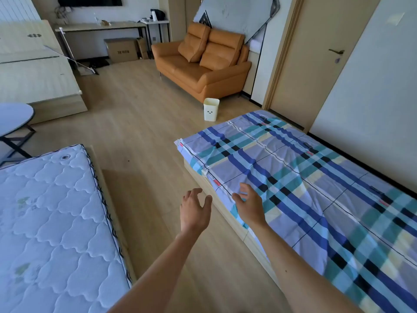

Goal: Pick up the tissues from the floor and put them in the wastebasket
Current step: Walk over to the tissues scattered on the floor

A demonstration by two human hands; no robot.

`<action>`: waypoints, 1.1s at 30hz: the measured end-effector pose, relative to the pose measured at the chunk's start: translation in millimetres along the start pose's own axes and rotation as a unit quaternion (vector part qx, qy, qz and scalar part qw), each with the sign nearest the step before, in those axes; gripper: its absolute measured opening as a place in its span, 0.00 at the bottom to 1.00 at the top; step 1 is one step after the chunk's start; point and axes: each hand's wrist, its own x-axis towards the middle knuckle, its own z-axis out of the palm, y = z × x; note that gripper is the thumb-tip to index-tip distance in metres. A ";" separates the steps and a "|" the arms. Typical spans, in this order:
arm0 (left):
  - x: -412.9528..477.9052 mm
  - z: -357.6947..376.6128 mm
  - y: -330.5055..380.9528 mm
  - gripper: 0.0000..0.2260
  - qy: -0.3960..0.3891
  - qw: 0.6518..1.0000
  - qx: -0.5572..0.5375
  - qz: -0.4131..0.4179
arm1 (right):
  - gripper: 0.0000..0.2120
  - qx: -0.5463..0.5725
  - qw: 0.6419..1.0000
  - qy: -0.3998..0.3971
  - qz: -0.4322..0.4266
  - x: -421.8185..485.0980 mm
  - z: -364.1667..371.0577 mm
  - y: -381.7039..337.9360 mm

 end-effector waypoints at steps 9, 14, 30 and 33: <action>54.2 1.0 -13.4 0.19 0.018 0.999 -0.001 -0.034 | 0.19 0.035 0.998 -0.026 0.039 58.3 32.2 -3.0; 117.9 1.1 -16.5 0.18 0.040 0.998 -0.002 -0.052 | 0.17 0.048 0.996 -0.056 0.055 120.0 65.8 -5.1; 330.2 -19.5 -25.6 0.17 0.092 0.987 -0.026 -0.126 | 0.21 0.069 0.983 -0.150 0.079 314.7 185.1 -71.9; 382.3 -29.2 -39.7 0.17 0.086 0.987 -0.037 -0.128 | 0.20 0.064 0.982 -0.156 0.084 354.5 215.8 -82.5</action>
